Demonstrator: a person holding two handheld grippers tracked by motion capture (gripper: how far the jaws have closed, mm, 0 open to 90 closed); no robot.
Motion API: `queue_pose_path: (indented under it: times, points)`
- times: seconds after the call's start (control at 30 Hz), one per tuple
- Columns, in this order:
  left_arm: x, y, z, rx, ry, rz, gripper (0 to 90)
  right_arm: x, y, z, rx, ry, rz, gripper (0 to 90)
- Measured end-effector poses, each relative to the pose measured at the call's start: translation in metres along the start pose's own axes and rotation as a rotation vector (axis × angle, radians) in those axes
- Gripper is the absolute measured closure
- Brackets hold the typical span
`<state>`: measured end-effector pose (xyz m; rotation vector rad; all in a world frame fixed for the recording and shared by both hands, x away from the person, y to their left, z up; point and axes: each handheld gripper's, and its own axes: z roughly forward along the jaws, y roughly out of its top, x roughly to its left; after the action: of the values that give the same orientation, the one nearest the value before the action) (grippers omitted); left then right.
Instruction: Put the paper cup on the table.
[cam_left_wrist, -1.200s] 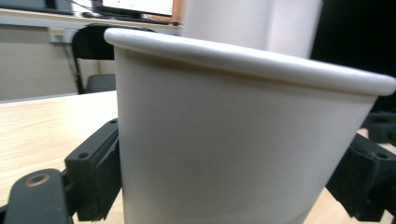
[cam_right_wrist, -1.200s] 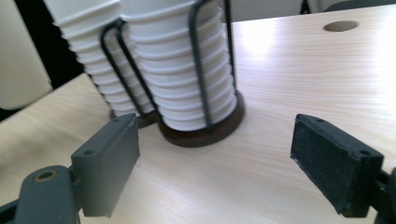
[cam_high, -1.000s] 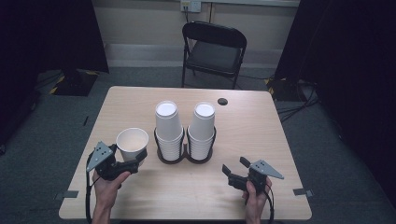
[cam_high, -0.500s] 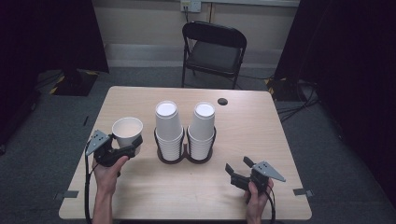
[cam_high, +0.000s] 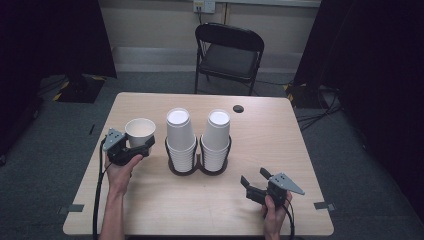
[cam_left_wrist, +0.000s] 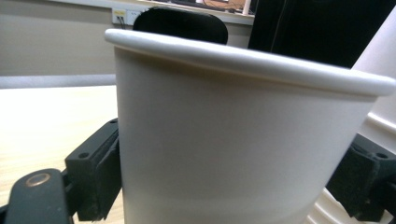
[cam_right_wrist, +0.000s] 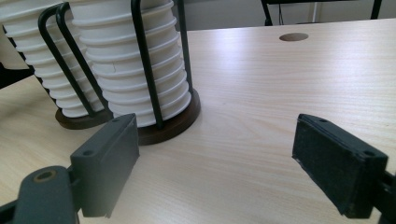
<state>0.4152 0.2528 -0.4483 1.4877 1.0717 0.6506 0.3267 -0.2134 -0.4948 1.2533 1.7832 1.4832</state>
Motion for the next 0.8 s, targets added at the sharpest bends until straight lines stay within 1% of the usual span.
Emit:
queue_pose_path:
  times: [0.07, 0.17, 0.27, 0.33, 0.37, 0.4, 0.43, 0.47, 0.5, 0.53, 0.57, 0.63, 0.7, 0.8]
  points:
    - [0.0, -0.003, 0.004, 0.015, 0.003, -0.003, 11.6, 0.0, 0.0, 0.0, -0.005, 0.0, -0.004, 14.2]
    - [0.003, -0.01, 0.016, 0.044, 0.003, -0.007, 11.5, 0.001, 0.0, 0.0, -0.003, 0.002, -0.004, 14.2]
    - [0.004, -0.012, 0.018, 0.054, 0.007, -0.005, 11.3, 0.001, 0.0, -0.001, -0.001, 0.005, -0.008, 14.2]
    - [0.004, -0.013, 0.021, 0.06, 0.008, 0.006, 11.2, 0.001, 0.0, 0.0, -0.002, 0.007, -0.012, 14.2]
    - [0.004, -0.012, 0.022, 0.071, 0.007, 0.019, 11.1, 0.001, 0.0, 0.0, -0.002, 0.008, -0.014, 14.2]
    - [0.004, -0.012, 0.024, 0.073, 0.007, 0.02, 11.1, 0.001, 0.0, 0.0, 0.0, 0.009, -0.015, 14.2]
    - [0.004, -0.013, 0.026, 0.078, -0.001, 0.013, 11.0, 0.002, 0.0, 0.0, 0.0, 0.008, -0.015, 14.2]
    - [0.005, -0.014, 0.027, 0.086, -0.004, 0.022, 10.9, 0.001, 0.0, 0.0, 0.003, 0.006, -0.022, 14.2]
    - [0.006, -0.015, 0.029, 0.093, 0.001, 0.017, 10.9, 0.002, 0.0, 0.0, 0.004, 0.004, -0.024, 14.3]
    - [0.006, -0.016, 0.03, 0.09, -0.006, 0.005, 10.8, 0.003, 0.0, 0.0, 0.003, 0.004, -0.025, 14.4]
    - [0.006, -0.017, 0.031, 0.091, -0.007, 0.003, 10.8, 0.003, 0.0, 0.0, 0.002, 0.004, -0.031, 14.4]
    - [0.007, -0.019, 0.033, 0.103, -0.003, 0.017, 10.7, 0.004, 0.0, 0.0, 0.008, 0.003, -0.034, 14.4]
    - [0.008, -0.02, 0.034, 0.106, -0.012, 0.001, 10.3, 0.003, 0.0, 0.0, 0.009, 0.005, -0.036, 14.4]
    - [0.008, -0.023, 0.036, 0.112, -0.008, 0.0, 10.3, 0.003, 0.0, 0.0, 0.008, 0.005, -0.033, 14.4]
